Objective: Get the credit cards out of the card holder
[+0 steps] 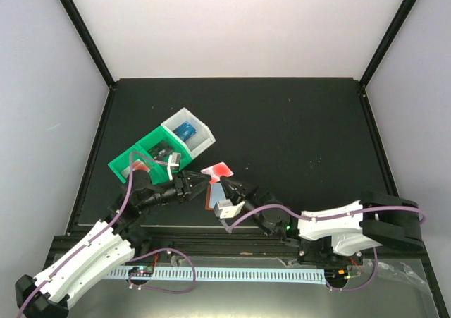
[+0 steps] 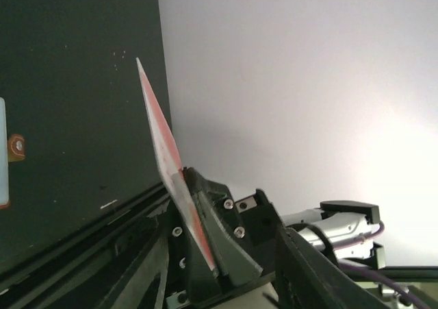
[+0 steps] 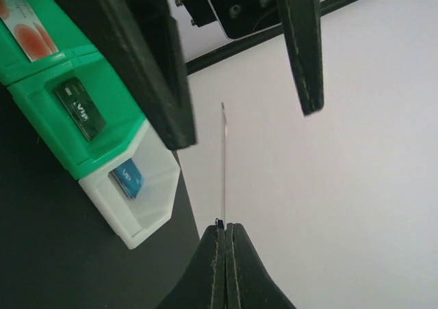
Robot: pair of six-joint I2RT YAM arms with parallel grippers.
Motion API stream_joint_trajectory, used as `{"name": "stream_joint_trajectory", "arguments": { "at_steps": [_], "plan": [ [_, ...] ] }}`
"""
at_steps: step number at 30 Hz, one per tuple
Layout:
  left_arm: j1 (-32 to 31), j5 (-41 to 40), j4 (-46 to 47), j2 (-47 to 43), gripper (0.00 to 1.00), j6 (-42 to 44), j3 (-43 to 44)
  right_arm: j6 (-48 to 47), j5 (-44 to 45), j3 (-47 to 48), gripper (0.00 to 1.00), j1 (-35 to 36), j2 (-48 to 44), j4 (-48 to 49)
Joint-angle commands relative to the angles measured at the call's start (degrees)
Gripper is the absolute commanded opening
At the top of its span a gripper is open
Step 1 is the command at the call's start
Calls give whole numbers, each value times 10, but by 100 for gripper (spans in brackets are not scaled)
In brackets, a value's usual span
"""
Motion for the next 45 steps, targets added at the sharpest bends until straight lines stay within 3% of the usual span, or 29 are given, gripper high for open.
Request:
{"name": "stream_joint_trajectory", "arguments": {
  "at_steps": [1, 3, 7, 13, 21, 24, 31, 34, 39, 41, 45],
  "plan": [
    [-2, -8, 25, -9, 40, -23, 1, -98, 49, 3, 1, 26, 39, 129],
    [-2, -9, 18, -9, 31, -18, 3, -125, 74, 9, 1, 36, 62, 170],
    [-2, -22, -13, -11, 2, 2, 10, -170, 96, 7, 1, 48, 107, 235],
    [-1, -31, -39, -10, 2, 57, 28, -163, 109, 0, 5, 54, 133, 275],
    [-1, -49, -87, -6, 1, 160, 68, -40, 103, -25, 33, 56, 76, 176],
    [-1, -54, -93, -8, 2, 189, 73, 53, 84, -33, 44, 56, 13, 71],
    [1, -75, -178, -5, 2, 279, 115, 446, -22, -9, 65, 55, -217, -325],
    [2, -90, -210, -4, 2, 306, 130, 583, -59, 11, 68, 54, -289, -434],
    [7, -121, -258, 1, 2, 340, 146, 820, -57, 22, 73, 54, -363, -522],
    [9, -131, -280, 11, 2, 361, 159, 863, -83, 21, 74, 54, -376, -533],
    [21, -141, -331, 34, 2, 395, 195, 934, -92, 17, 87, 54, -390, -541]
  ]
}}
